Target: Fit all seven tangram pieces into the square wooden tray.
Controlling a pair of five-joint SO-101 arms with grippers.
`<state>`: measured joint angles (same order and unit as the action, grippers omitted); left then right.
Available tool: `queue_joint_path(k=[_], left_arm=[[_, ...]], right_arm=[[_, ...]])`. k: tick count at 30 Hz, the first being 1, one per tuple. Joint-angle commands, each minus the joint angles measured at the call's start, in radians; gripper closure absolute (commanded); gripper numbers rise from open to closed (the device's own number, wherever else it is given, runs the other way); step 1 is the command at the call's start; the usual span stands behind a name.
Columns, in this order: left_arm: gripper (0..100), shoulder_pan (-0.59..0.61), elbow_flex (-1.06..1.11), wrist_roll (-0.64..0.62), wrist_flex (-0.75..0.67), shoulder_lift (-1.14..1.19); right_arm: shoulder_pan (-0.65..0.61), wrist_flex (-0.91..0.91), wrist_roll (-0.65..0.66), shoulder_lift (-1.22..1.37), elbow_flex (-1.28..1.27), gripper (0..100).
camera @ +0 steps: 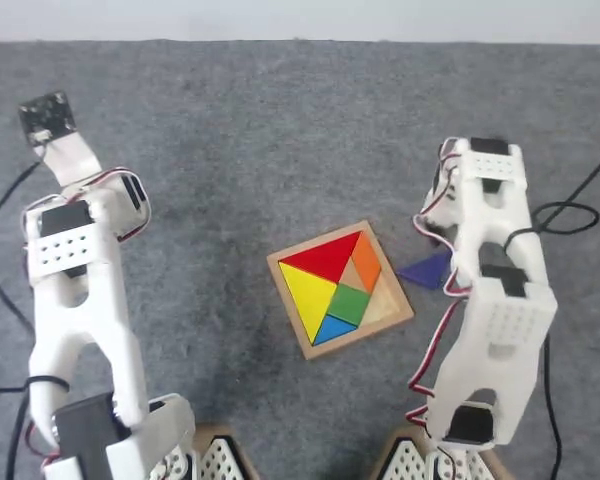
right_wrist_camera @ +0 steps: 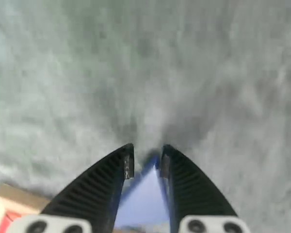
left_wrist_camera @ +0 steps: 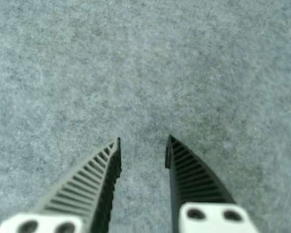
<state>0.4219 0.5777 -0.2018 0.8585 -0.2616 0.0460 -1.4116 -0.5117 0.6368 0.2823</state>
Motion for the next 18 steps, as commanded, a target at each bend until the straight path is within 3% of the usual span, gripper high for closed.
queue_joint_path(k=[1,6,10,18], left_arm=[[85,-0.006,-0.039,-0.003,0.012,-0.011],[85,-0.006,-0.039,-0.003,0.009,-0.008],[85,-0.006,-0.039,-0.003,0.009,-0.006],[85,-0.008,-0.039,-0.002,0.008,-0.006]], right_arm=[[0.004,-0.007,0.049,0.054,0.222,91.4],[-0.021,-0.177,0.046,0.148,0.496,91.6],[-0.031,-0.372,0.026,0.131,0.571,91.4],[-0.079,-0.349,0.034,-0.139,0.267,91.4]])
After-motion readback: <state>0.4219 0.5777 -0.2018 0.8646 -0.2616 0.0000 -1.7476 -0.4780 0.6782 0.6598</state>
